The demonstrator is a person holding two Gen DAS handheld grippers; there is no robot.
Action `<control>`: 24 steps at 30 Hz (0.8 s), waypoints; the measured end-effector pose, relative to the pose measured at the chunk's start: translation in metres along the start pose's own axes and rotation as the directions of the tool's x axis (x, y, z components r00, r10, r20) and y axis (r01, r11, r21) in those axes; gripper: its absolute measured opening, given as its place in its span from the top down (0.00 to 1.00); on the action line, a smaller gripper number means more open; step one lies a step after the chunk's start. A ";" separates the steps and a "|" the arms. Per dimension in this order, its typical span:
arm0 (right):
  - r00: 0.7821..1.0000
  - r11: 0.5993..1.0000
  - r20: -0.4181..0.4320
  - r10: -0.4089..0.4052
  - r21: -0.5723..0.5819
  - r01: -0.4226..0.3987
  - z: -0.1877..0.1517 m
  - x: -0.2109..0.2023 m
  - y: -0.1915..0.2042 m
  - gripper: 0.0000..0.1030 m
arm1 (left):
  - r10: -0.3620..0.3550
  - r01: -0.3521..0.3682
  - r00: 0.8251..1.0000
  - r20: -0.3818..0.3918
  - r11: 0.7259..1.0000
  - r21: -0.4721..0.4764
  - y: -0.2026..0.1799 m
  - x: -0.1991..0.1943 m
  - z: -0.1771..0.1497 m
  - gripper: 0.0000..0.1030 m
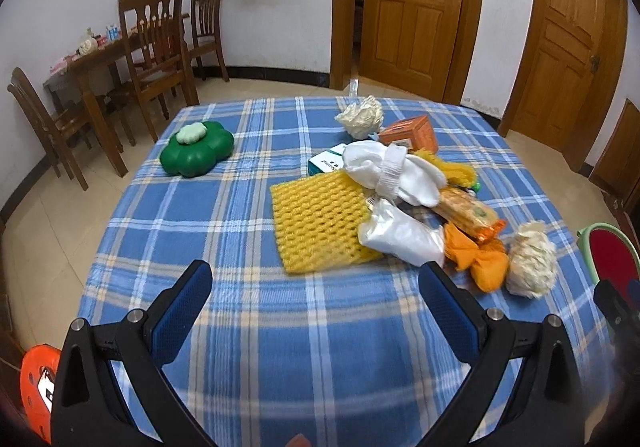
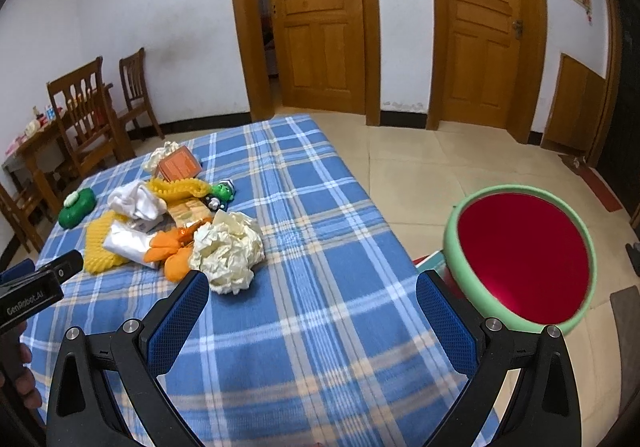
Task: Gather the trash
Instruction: 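Grasp the yellow foam net with left tool while right grasps crumpled paper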
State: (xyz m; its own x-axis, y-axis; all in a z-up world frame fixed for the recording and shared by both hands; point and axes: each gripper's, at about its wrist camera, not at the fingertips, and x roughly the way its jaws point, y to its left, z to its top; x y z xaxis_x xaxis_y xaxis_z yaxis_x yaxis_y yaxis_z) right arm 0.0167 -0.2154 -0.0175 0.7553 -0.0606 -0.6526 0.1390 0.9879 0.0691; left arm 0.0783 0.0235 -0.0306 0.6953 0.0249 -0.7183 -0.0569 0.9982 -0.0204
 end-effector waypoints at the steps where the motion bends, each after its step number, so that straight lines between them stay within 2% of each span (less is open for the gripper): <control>1: 1.000 1.000 -0.009 0.005 -0.004 -0.005 0.002 0.005 0.002 0.00 | 0.004 -0.004 1.000 -0.006 1.000 -0.002 0.001 0.005 0.003 0.01; 11: 0.994 0.998 -0.093 0.057 -0.030 -0.060 0.010 0.048 0.015 0.00 | 0.041 -0.044 0.997 -0.065 0.998 -0.044 0.014 0.055 0.025 0.04; 14: 0.992 0.996 -0.100 0.074 -0.036 -0.078 0.010 0.052 0.018 0.00 | 0.033 -0.039 0.994 -0.103 0.998 -0.055 0.018 0.070 0.028 0.15; 17: 0.992 0.996 -0.094 0.080 -0.039 -0.083 0.010 0.053 0.019 0.00 | -0.016 0.001 0.989 -0.147 0.995 -0.103 0.022 0.083 0.025 0.24; 20: 0.991 0.995 -0.098 0.089 -0.037 -0.092 0.011 0.055 0.018 0.02 | -0.060 0.041 0.988 -0.141 0.990 -0.133 0.024 0.085 0.022 0.33; 22: 0.989 0.993 -0.103 0.110 -0.030 -0.114 0.011 0.054 0.018 0.06 | -0.089 0.071 0.986 -0.140 0.989 -0.128 0.022 0.084 0.022 0.45; 24: 0.987 0.991 -0.104 0.125 -0.027 -0.128 0.012 0.055 0.020 0.11 | -0.113 0.095 0.984 -0.138 0.987 -0.130 0.020 0.084 0.022 0.51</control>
State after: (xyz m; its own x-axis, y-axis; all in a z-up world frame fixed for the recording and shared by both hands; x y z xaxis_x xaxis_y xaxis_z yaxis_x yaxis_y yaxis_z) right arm 0.0688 -0.2005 -0.0427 0.6959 0.0784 -0.7138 0.0238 0.9909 0.1321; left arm 0.1510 0.0463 -0.0758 0.5915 -0.0955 -0.8007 -0.0838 0.9803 -0.1787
